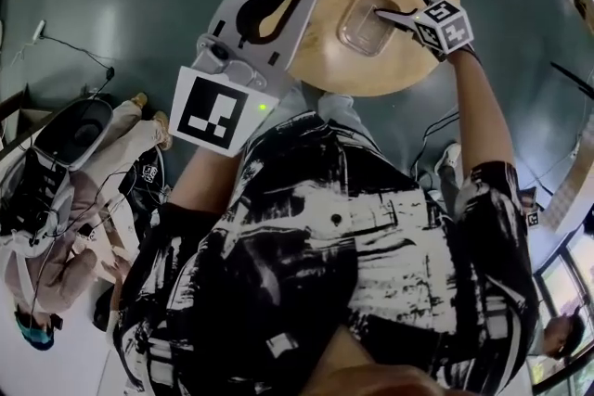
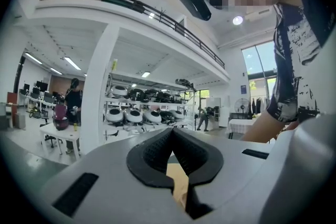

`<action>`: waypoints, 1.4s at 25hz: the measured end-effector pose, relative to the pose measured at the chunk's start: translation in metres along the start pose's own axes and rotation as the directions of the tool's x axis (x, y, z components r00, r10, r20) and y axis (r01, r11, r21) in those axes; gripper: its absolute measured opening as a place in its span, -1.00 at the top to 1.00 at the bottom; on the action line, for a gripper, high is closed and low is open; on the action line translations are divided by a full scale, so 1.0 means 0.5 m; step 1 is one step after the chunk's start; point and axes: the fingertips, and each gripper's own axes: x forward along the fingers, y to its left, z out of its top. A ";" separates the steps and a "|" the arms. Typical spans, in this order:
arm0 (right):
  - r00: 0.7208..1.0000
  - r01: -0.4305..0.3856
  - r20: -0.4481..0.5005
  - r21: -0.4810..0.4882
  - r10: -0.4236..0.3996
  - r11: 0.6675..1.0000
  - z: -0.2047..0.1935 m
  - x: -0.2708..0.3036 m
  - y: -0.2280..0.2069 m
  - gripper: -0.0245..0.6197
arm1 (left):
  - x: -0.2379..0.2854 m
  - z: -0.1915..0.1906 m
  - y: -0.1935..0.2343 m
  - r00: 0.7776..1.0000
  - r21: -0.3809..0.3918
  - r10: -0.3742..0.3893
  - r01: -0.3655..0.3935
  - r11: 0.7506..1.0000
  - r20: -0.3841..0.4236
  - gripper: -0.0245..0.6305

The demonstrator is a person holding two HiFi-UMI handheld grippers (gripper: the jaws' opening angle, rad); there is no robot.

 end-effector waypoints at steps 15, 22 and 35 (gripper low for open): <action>0.977 -0.060 -0.210 -0.086 0.040 0.994 -0.062 0.063 -0.054 0.24 | -0.004 -0.032 0.034 0.999 -0.036 0.042 -0.043 0.998 -0.018 0.93; 0.958 -0.116 -0.275 -0.117 0.080 0.986 -0.072 0.087 -0.049 0.39 | -0.001 -0.036 0.050 0.998 -0.045 0.052 -0.053 0.998 -0.023 0.93; 0.918 -0.212 -0.353 -0.051 0.181 0.976 -0.102 0.116 -0.040 0.67 | -0.003 -0.040 0.066 0.997 -0.053 0.071 -0.072 0.996 -0.023 0.93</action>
